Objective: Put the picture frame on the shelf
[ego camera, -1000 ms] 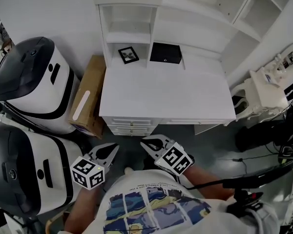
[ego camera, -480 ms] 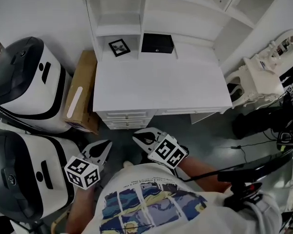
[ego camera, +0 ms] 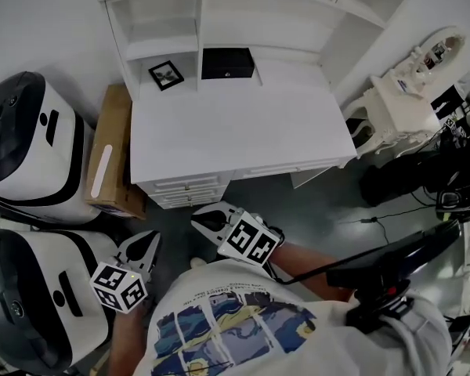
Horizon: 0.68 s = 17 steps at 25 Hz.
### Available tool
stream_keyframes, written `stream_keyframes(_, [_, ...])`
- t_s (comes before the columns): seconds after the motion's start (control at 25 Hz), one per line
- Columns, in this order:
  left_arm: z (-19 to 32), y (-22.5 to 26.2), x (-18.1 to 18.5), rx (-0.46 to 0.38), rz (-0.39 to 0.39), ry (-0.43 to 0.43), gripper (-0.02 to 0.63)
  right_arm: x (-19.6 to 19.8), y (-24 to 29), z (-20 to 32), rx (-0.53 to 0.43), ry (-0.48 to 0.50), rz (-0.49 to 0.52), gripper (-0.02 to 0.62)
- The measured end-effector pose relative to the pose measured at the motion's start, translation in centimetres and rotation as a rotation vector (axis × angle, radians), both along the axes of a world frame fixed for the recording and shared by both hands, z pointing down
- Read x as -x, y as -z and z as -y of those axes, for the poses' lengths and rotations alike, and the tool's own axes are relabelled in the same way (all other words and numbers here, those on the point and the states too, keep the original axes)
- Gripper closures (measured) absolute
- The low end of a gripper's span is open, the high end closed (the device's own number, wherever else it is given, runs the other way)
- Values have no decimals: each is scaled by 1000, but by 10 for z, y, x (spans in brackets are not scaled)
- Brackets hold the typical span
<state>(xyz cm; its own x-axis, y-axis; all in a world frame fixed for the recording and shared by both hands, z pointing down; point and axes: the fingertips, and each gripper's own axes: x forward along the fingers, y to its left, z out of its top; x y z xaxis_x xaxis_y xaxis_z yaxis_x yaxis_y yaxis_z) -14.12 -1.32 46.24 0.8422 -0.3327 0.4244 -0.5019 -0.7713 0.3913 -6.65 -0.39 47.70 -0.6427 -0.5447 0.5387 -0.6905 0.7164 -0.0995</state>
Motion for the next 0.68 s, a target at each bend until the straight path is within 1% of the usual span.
stream_keyframes(0.28, [6,-4,-1,11,7,-11,594,1,-3,6,7,-5,4,571])
stream_keyframes(0.68, [20,-11,-10,22,29,-19,594,-9,-12,20,18,-13,15,571])
